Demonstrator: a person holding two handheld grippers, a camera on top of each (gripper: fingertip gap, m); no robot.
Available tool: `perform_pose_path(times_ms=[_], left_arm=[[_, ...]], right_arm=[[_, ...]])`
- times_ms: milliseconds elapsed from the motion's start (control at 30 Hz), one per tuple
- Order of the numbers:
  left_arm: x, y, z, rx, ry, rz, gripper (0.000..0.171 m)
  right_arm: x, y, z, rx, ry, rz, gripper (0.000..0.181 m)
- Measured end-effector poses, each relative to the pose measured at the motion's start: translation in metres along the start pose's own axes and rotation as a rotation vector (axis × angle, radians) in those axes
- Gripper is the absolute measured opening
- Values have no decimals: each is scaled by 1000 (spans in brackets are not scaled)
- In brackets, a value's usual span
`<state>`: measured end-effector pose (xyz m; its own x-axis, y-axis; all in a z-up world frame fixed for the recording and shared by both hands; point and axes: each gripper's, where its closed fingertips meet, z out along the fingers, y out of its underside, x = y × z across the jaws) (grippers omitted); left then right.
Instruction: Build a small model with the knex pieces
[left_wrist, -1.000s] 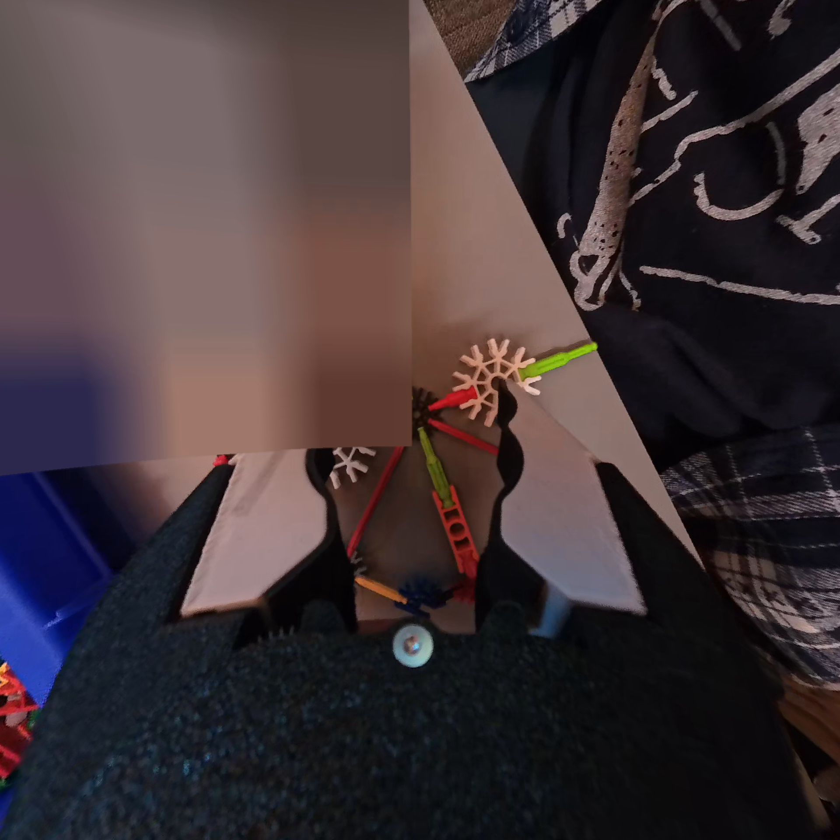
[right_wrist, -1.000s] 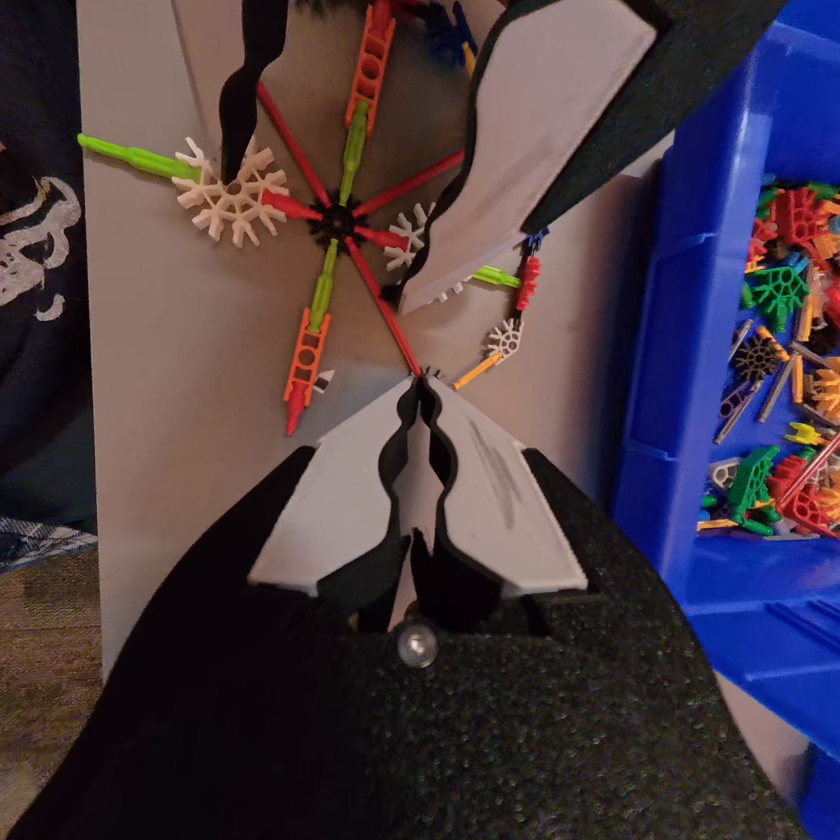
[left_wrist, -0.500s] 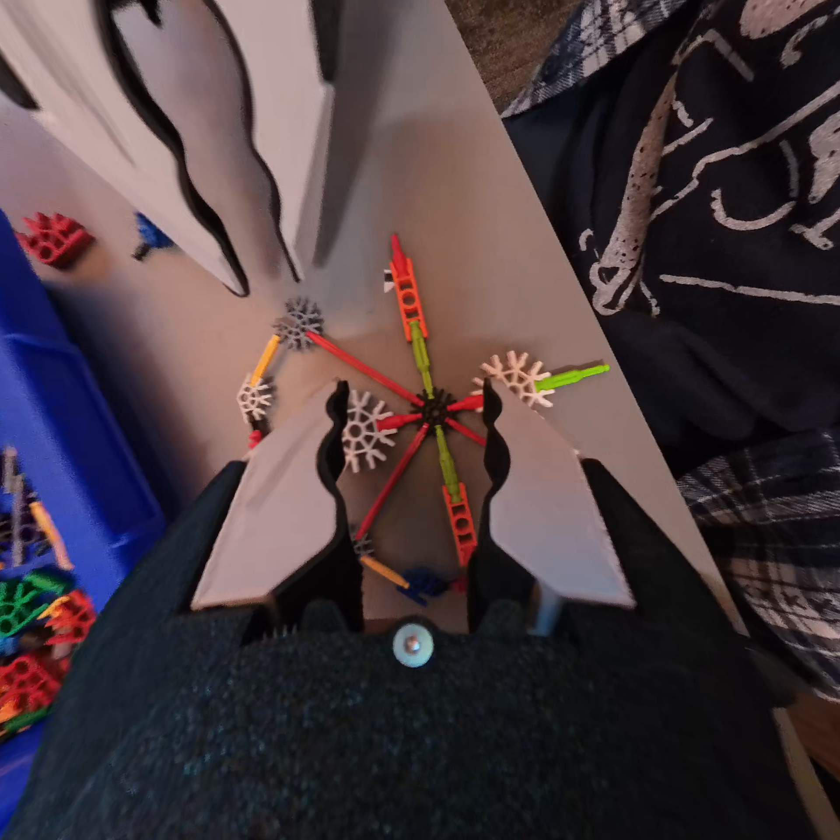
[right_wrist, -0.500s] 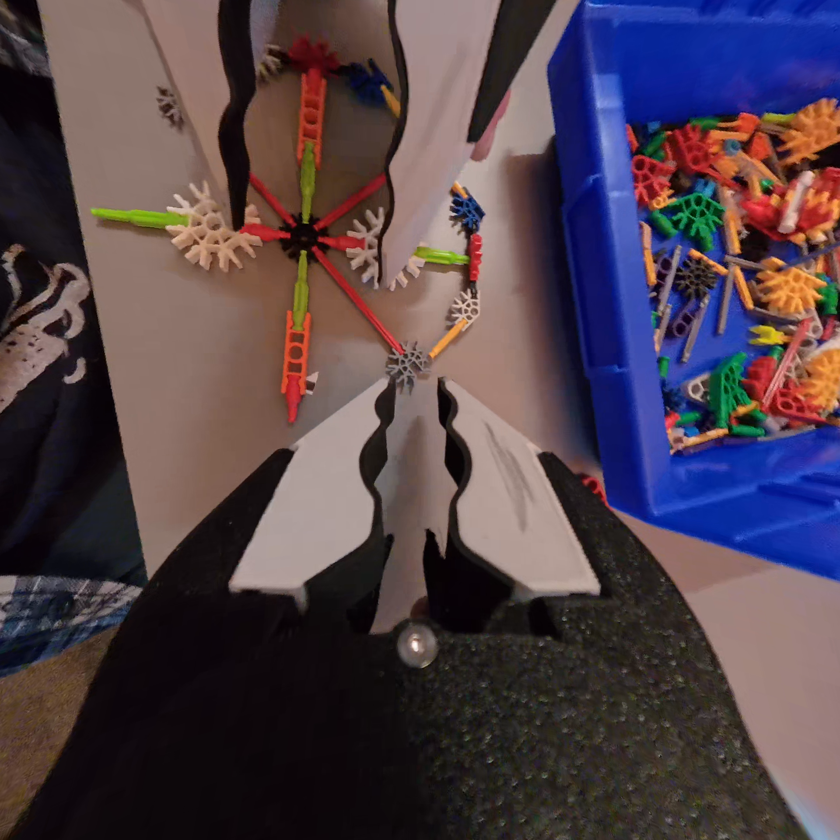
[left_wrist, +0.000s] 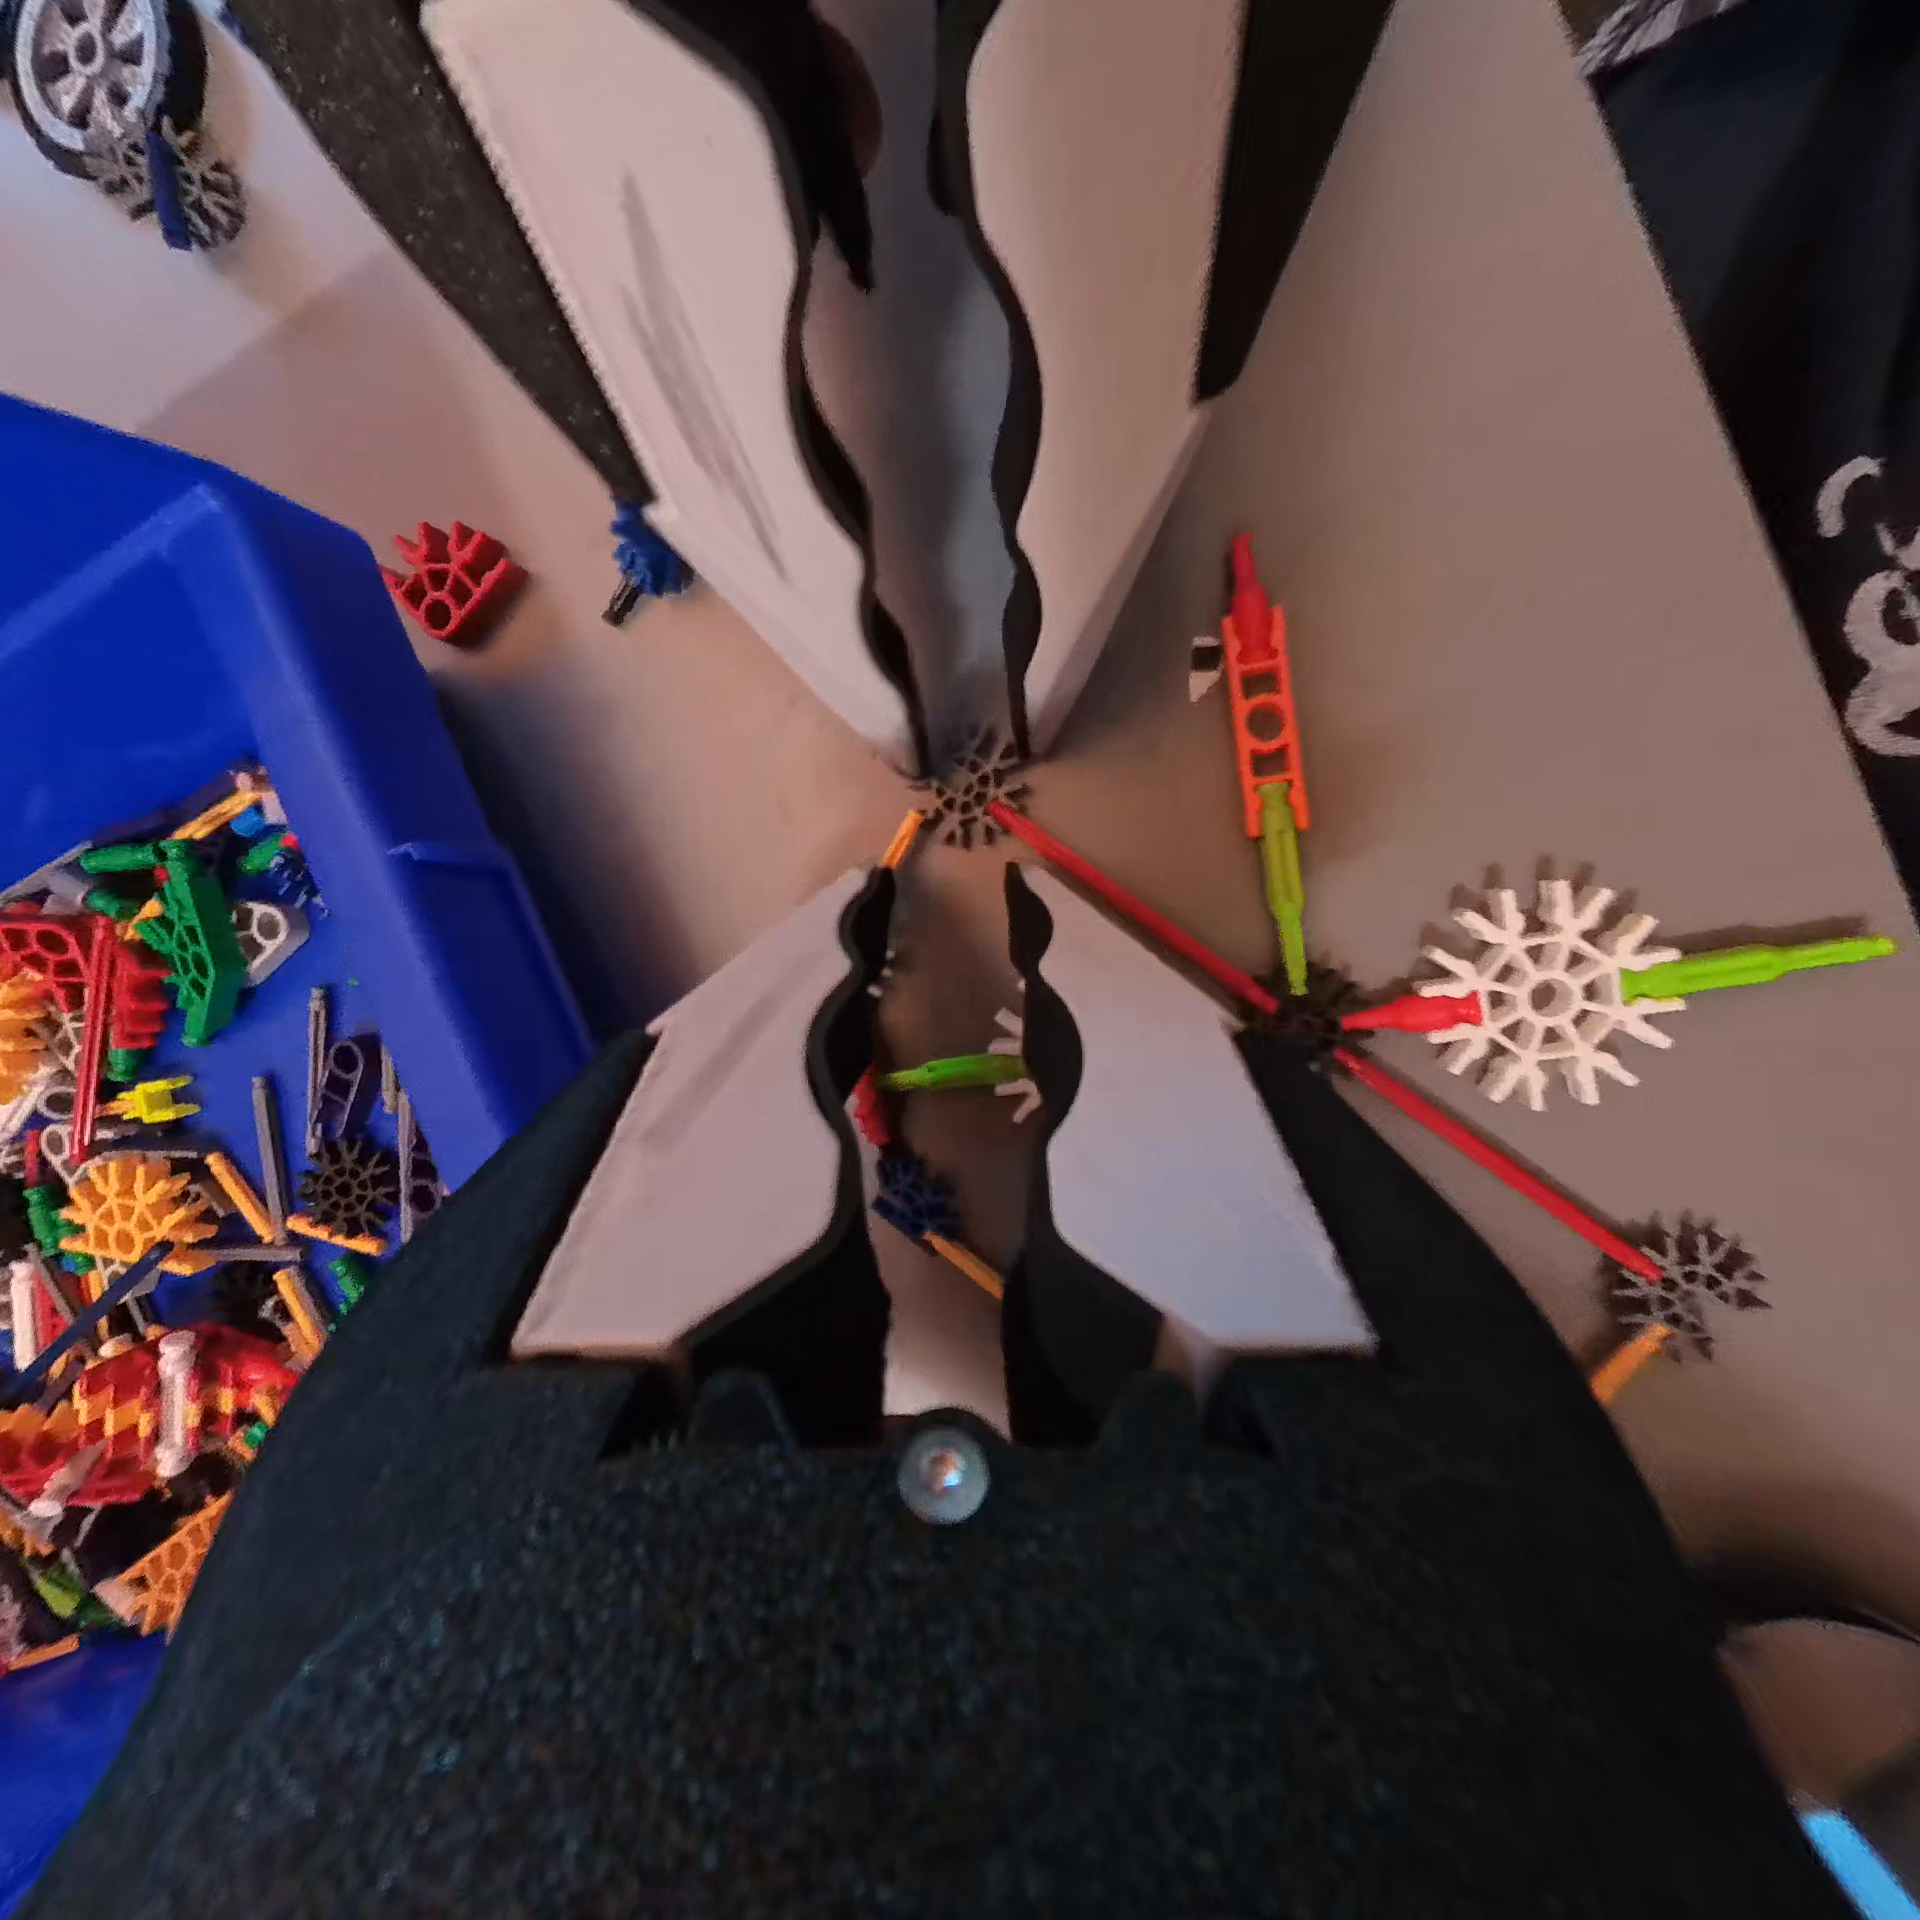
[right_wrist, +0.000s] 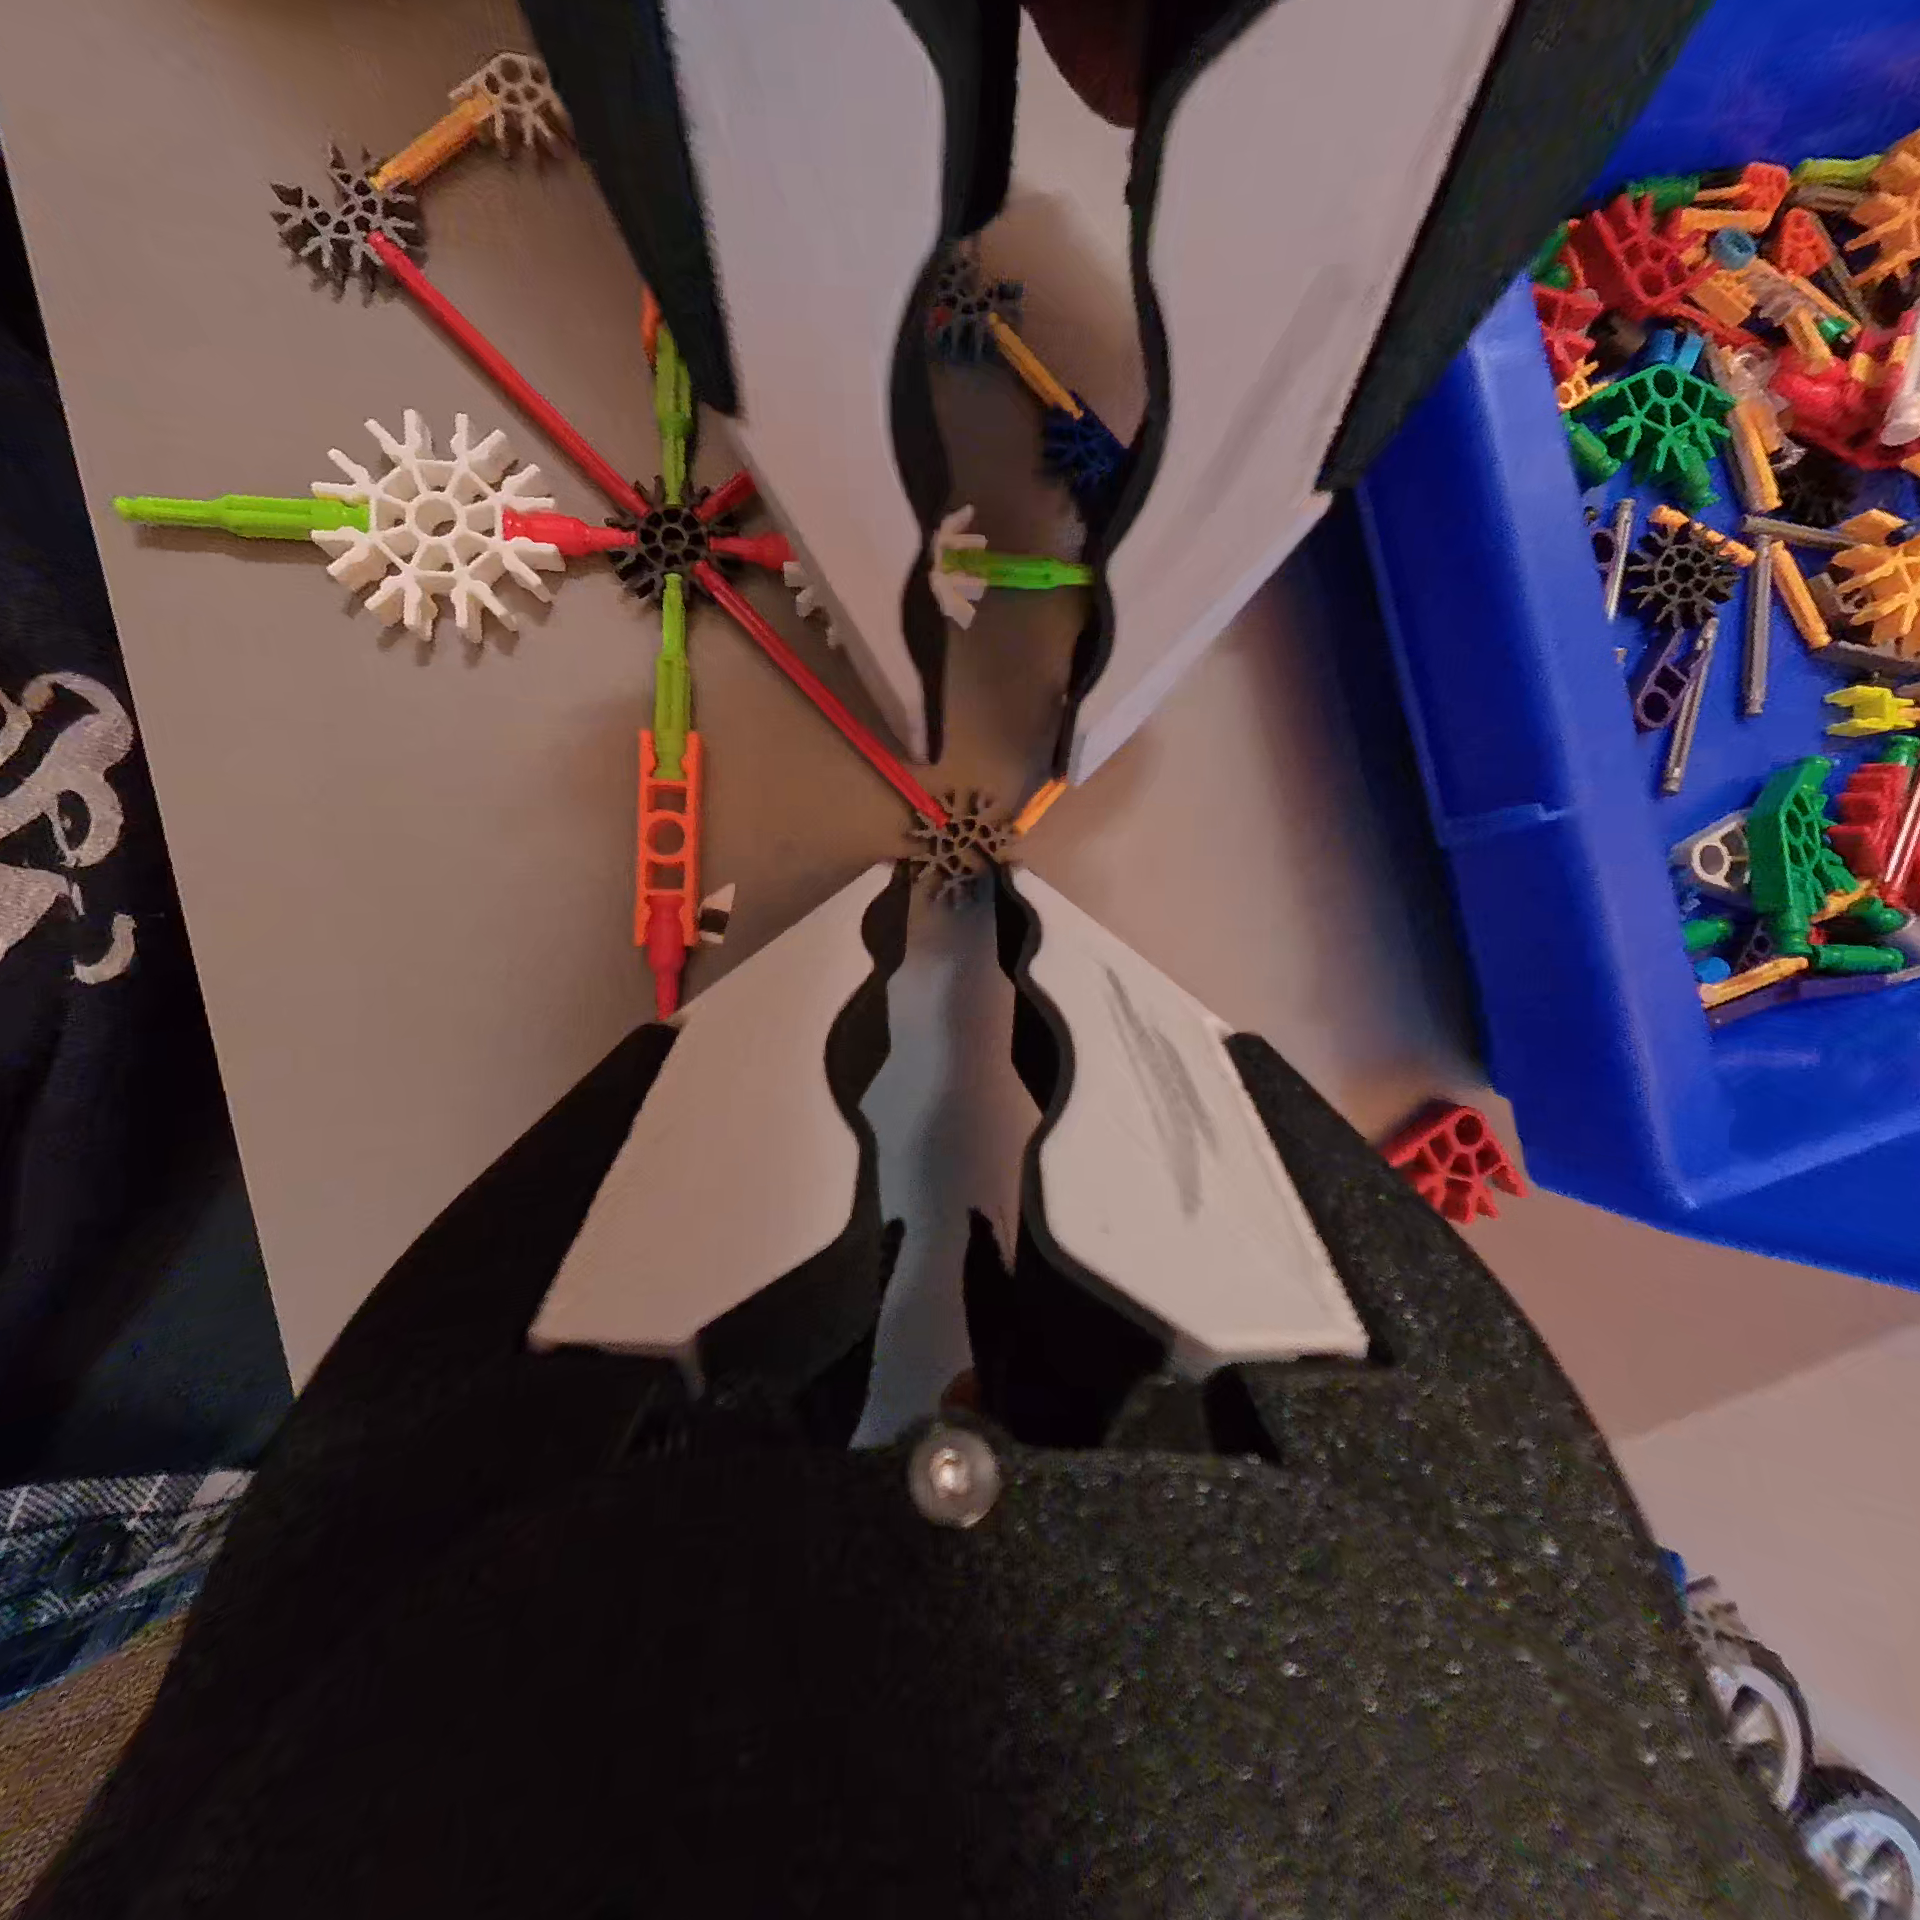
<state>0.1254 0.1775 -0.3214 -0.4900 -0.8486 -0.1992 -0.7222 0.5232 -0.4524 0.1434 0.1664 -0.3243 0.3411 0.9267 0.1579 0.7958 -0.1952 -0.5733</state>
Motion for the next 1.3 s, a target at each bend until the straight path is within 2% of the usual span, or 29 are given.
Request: perform_pose_path(times_ms=[167,567,933,1300], left_arm=[[-6,-2,2,15,-15,-11,16],[-12,-5,10,-14,-57,-39,14],[-10,-11,12,1,-55,-41,4],[-7,-15,10,21,-23,-37,4]], right_arm=[[0,1,0,21,0,1,13],[-1,4,-2,44,-3,-8,12],[-5,8,-6,68,11,6,12],[-5,9,-7,79,22,7,12]])
